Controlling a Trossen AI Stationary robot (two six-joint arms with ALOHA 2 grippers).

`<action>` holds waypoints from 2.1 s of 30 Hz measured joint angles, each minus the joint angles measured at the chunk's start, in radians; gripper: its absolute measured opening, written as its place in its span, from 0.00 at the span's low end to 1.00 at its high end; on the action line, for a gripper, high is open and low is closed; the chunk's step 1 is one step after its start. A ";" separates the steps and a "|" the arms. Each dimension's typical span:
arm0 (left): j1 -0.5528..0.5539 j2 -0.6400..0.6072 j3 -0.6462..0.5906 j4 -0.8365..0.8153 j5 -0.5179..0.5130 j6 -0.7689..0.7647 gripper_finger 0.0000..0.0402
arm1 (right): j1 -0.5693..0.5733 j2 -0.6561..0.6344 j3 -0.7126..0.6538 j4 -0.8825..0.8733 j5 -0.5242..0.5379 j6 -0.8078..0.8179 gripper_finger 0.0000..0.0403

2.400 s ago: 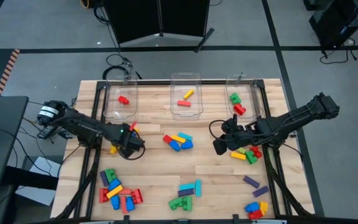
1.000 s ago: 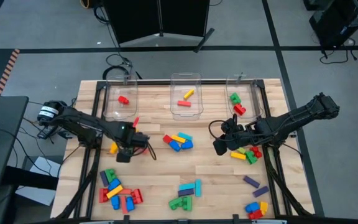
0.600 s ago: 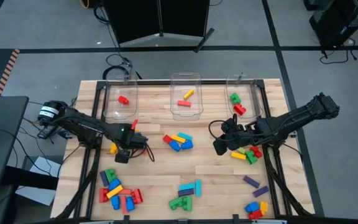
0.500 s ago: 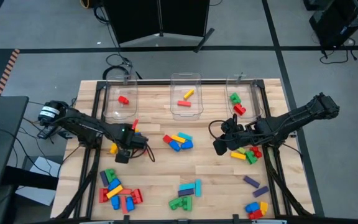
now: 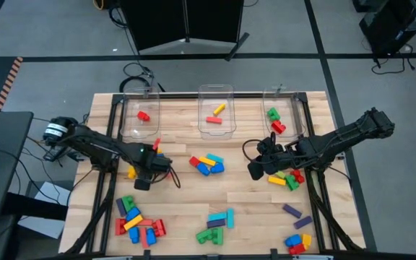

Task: Sort blocks by size
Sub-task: Put the green 2 stud game piece into the right transparent bin

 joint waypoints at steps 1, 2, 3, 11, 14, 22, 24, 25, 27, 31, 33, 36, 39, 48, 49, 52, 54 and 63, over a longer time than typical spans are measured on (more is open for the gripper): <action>0.000 0.000 0.000 0.003 0.000 -0.001 0.32 | 0.000 0.000 0.000 0.000 0.000 0.000 0.05; 0.000 0.000 0.000 0.001 0.000 -0.002 0.31 | 0.000 0.000 0.000 0.000 0.000 0.000 0.05; 0.000 0.001 0.004 -0.005 0.001 -0.003 0.31 | 0.000 0.000 0.000 0.002 0.000 0.000 0.05; 0.000 0.006 0.080 -0.065 0.003 -0.004 0.30 | 0.000 0.000 0.000 0.008 0.000 0.000 0.05; 0.000 0.006 0.103 -0.072 0.005 -0.021 0.30 | 0.000 0.000 0.000 0.008 0.000 -0.010 0.05; 0.000 0.006 0.168 -0.098 0.008 -0.101 0.30 | -0.008 0.000 0.000 0.008 0.000 -0.111 0.04; 0.000 0.006 0.182 -0.117 0.007 -0.101 0.30 | -0.015 0.000 0.000 0.008 0.000 -0.135 0.05; 0.000 0.006 0.186 -0.128 0.007 -0.101 0.30 | -0.017 0.000 0.000 0.008 0.000 -0.146 0.05; 0.000 0.005 0.191 -0.152 0.007 -0.101 0.30 | -0.023 0.000 0.000 0.010 0.000 -0.157 0.05; 0.000 0.005 0.188 -0.195 0.008 -0.136 0.32 | -0.026 0.000 0.000 0.015 -0.001 -0.176 0.05; 0.000 0.005 0.186 -0.227 0.018 -0.203 0.35 | -0.026 0.000 0.000 0.016 -0.001 -0.183 0.04; 0.000 0.005 0.185 -0.258 0.018 -0.232 0.42 | -0.026 0.000 0.000 0.025 -0.002 -0.183 0.04; 0.000 0.005 0.185 -0.260 0.018 -0.231 0.50 | -0.026 0.000 0.000 0.048 -0.002 -0.188 0.05; 0.000 0.020 0.184 -0.173 -0.004 -0.194 0.68 | -0.026 0.000 0.000 0.091 -0.003 -0.236 0.04; 0.000 0.030 0.184 -0.170 -0.004 -0.195 0.69 | -0.026 0.000 0.000 0.091 -0.003 -0.236 0.04; 0.000 0.079 0.184 -0.173 -0.004 -0.178 0.69 | -0.025 0.000 0.000 0.091 -0.003 -0.238 0.04; 0.000 0.116 0.173 -0.173 -0.004 -0.175 0.68 | -0.024 0.000 0.000 0.092 -0.004 -0.243 0.05; 0.000 0.230 0.102 -0.146 0.003 -0.176 0.67 | -0.005 0.000 0.000 0.094 -0.005 -0.261 0.04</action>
